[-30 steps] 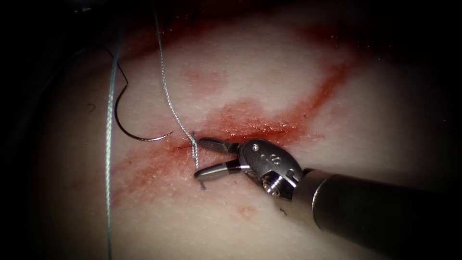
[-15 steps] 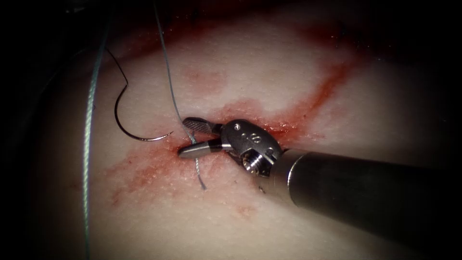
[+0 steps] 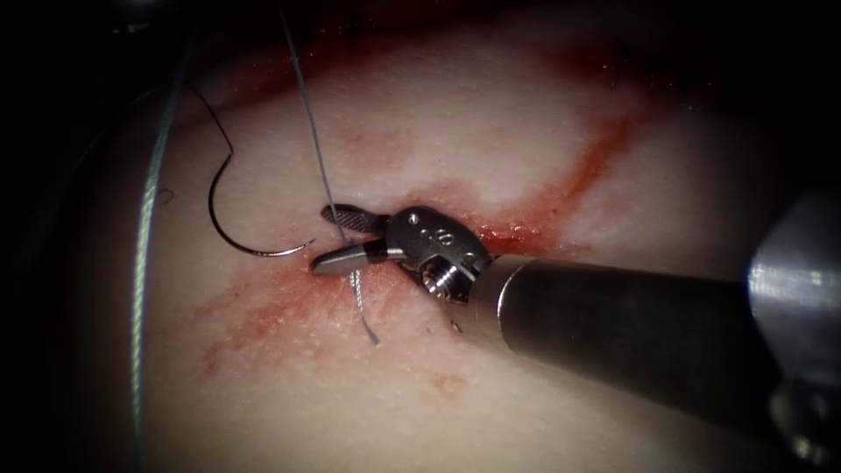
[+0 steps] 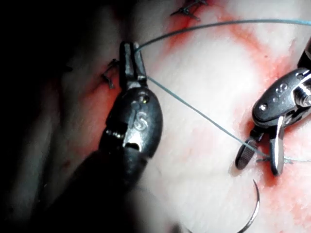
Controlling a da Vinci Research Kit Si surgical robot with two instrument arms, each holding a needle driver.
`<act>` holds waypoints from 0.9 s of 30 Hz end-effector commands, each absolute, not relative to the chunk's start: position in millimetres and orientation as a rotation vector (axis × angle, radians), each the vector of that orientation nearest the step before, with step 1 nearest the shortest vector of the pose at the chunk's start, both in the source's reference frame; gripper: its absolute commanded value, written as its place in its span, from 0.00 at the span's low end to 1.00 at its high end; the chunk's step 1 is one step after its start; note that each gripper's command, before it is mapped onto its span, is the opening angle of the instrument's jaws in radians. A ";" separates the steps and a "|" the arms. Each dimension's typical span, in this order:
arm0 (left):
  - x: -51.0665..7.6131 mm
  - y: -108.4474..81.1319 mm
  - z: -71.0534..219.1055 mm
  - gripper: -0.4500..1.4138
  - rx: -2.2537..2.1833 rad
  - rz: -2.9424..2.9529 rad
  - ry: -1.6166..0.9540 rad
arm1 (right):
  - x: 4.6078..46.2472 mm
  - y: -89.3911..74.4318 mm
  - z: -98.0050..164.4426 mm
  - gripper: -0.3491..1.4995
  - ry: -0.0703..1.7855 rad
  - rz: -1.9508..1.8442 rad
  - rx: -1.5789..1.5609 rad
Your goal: Wound Closure
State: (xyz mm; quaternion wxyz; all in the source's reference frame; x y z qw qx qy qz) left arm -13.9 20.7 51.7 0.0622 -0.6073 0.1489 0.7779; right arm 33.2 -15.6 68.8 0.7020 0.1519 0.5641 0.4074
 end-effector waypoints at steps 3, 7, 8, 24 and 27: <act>-14.9 20.8 51.7 0.00 -1.836 2.353 0.458 | 34.9 -16.2 69.2 0.99 1.273 0.896 0.355; -15.3 20.8 51.3 0.00 -1.839 2.355 0.467 | 35.6 -16.4 68.9 0.99 1.289 0.889 0.368; -15.4 20.8 51.2 0.00 -1.840 2.354 0.467 | 35.7 -16.4 68.8 0.99 1.292 0.888 0.371; -16.2 19.6 50.1 0.00 -1.849 2.356 0.480 | 37.1 -16.1 68.7 0.98 1.305 0.886 0.371; -16.6 19.3 49.7 0.00 -1.862 2.349 0.478 | 37.3 -16.0 68.7 0.97 1.306 0.883 0.375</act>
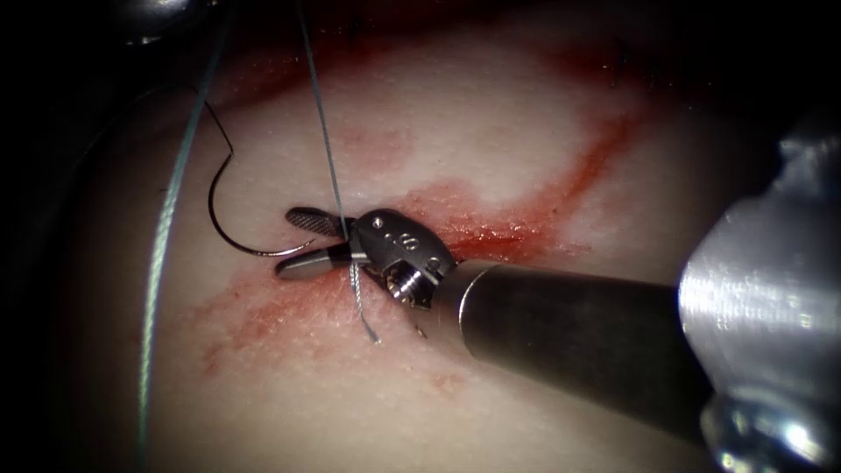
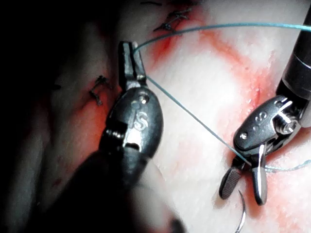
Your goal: Wound Closure
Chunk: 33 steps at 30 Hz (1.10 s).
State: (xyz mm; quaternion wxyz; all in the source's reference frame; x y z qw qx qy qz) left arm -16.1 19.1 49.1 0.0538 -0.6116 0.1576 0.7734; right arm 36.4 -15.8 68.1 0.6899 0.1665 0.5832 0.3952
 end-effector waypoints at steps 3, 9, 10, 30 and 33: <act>-16.8 19.2 49.4 0.00 -1.870 2.344 0.474 | 37.3 -16.0 68.7 0.95 1.312 0.870 0.380; -17.1 19.0 49.0 0.00 -1.884 2.336 0.471 | 37.4 -16.0 68.7 0.85 1.321 0.821 0.379; -17.1 18.9 49.0 0.00 -1.886 2.335 0.471 | 37.4 -15.9 68.7 0.81 1.325 0.817 0.375; -17.5 17.4 47.8 0.00 -1.912 2.323 0.470 | 35.0 -14.2 66.6 0.76 1.380 0.785 0.289; -17.6 16.8 47.3 0.00 -1.915 2.323 0.472 | 32.0 -13.6 65.3 0.77 1.366 0.801 0.295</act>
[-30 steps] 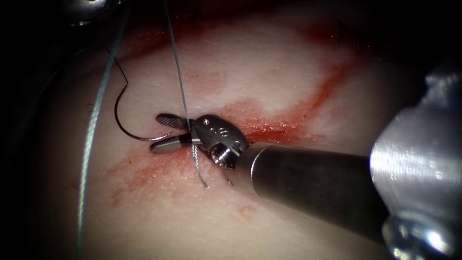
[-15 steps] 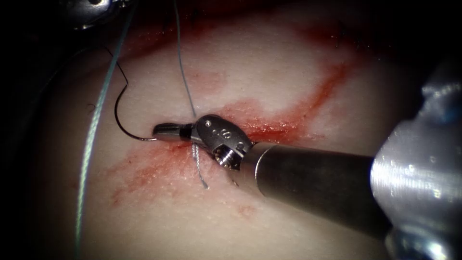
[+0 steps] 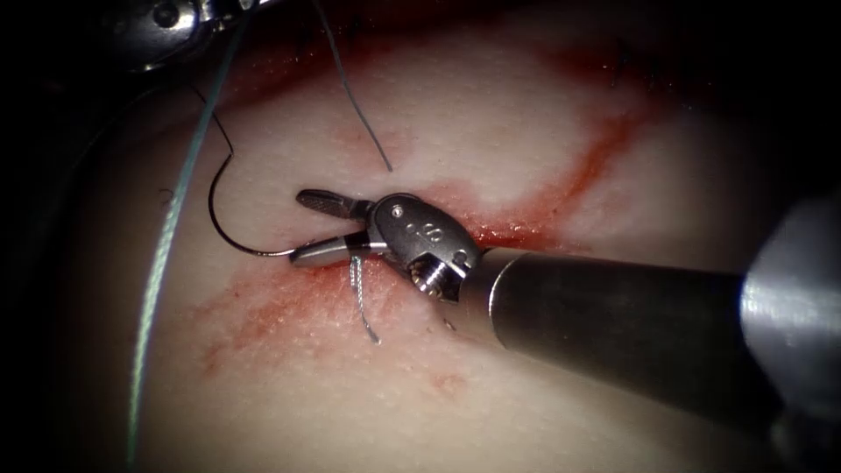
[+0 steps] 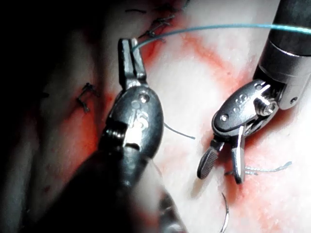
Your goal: Wound Closure
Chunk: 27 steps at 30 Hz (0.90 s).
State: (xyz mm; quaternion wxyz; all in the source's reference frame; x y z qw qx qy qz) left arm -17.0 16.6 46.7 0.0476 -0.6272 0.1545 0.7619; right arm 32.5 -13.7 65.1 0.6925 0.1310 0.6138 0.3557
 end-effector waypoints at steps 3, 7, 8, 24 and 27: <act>-17.8 15.9 46.5 0.00 -1.917 2.327 0.480 | 26.9 -12.1 63.6 0.78 1.355 0.811 0.281; -18.4 15.0 45.9 0.00 -1.945 2.306 0.495 | 23.5 -11.1 62.8 0.79 1.347 0.804 0.263; -18.6 14.6 45.8 0.00 -1.951 2.304 0.498 | 22.2 -10.7 62.4 0.79 1.345 0.794 0.254; -27.6 7.4 48.4 0.00 -2.207 2.194 0.473 | 10.8 -5.1 59.6 0.75 1.319 0.826 0.115; -29.7 5.5 49.3 0.00 -2.292 2.159 0.393 | 10.3 -4.8 59.7 0.75 1.312 0.838 0.100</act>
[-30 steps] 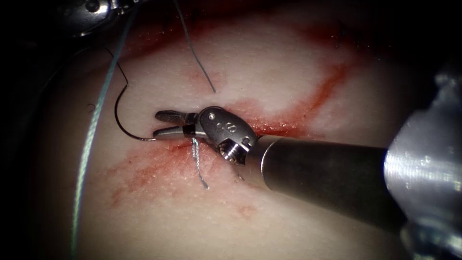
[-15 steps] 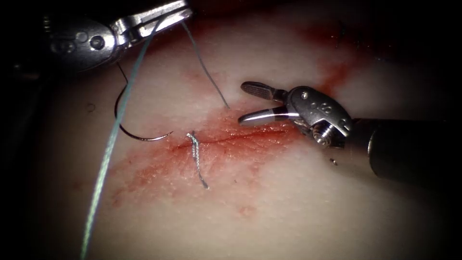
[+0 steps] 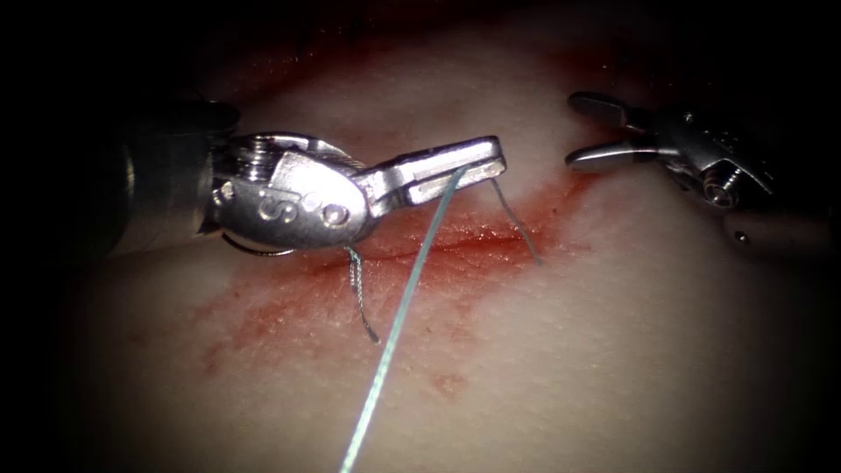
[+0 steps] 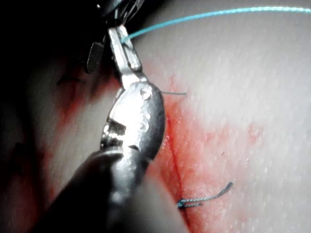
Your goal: Wound Closure
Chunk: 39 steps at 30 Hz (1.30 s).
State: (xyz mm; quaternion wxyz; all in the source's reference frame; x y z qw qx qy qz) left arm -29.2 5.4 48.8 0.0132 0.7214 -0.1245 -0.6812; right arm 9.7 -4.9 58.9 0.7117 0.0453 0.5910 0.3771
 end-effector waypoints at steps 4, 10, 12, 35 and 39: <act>-32.6 2.0 50.3 0.00 2.297 -2.018 -0.235 | 10.5 -4.8 59.8 0.73 1.316 0.832 0.104; -36.1 -3.4 51.2 0.00 2.318 -1.887 -0.068 | 11.2 -5.2 59.9 0.70 1.322 0.827 0.106; -36.7 -5.3 51.2 0.00 2.325 -1.847 -0.011 | 11.4 -5.4 60.1 0.67 1.325 0.822 0.107; -36.4 -15.3 52.6 0.98 2.245 -1.968 0.585 | 13.8 -6.8 61.2 0.60 1.343 0.796 0.147; -34.1 -13.6 52.6 0.99 2.257 -2.064 0.552 | 13.9 -6.8 61.2 0.66 1.340 0.796 0.148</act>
